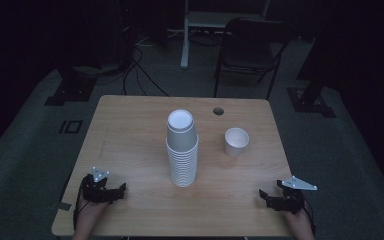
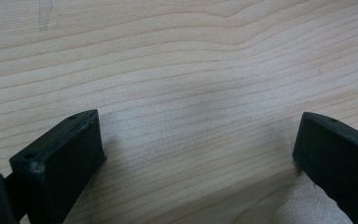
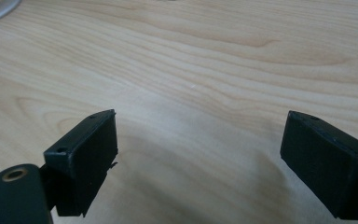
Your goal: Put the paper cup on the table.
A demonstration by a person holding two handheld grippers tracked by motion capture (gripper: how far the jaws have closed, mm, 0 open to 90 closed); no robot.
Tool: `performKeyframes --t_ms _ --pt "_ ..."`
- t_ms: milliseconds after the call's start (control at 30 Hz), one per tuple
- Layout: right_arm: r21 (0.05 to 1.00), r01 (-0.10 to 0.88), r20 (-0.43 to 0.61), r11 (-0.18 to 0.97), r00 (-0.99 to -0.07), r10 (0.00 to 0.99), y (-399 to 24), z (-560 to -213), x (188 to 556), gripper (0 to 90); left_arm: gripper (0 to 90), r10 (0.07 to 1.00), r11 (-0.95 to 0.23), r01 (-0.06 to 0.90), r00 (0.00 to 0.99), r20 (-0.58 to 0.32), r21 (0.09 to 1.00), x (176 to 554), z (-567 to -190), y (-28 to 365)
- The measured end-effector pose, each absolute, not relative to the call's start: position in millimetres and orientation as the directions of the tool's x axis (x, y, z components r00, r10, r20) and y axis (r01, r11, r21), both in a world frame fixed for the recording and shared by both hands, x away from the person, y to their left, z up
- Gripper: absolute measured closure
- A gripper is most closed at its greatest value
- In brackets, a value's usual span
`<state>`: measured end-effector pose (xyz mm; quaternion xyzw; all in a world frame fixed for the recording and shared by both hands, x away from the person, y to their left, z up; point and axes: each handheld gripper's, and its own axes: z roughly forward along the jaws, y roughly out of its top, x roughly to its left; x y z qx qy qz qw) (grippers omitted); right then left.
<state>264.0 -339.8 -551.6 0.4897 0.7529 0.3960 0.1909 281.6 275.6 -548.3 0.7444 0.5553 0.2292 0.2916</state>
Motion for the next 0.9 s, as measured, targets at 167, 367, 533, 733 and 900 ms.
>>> performKeyframes --t_ms 167,367,533,733,900 --pt "0.772 0.599 0.123 0.212 -0.468 0.875 -343.9 -552.4 256.1 10.4 1.9 0.961 -0.212 0.693 0.278 0.016 0.689 281.6 -548.4 275.5" --pt "0.757 0.61 0.117 0.235 -0.479 0.87 -343.6 -553.2 250.1 10.4 1.9 0.96 -0.212 0.693 0.278 0.016 0.689 281.6 -548.4 275.5" --pt "0.738 0.62 0.082 0.267 -0.475 0.876 -341.0 -554.0 247.1 10.4 1.9 0.961 -0.212 0.693 0.278 0.016 0.689 281.6 -548.4 275.5" --pt "0.726 0.609 0.011 0.319 -0.474 0.88 -333.0 -554.7 246.9 10.5 1.9 0.961 -0.212 0.693 0.278 0.016 0.689 281.6 -548.4 275.5" --pt "0.726 0.61 0.012 0.318 -0.474 0.881 -333.0 -554.8 246.9 10.5 1.9 0.961 -0.212 0.693 0.278 0.016 0.69 281.6 -548.4 275.5"
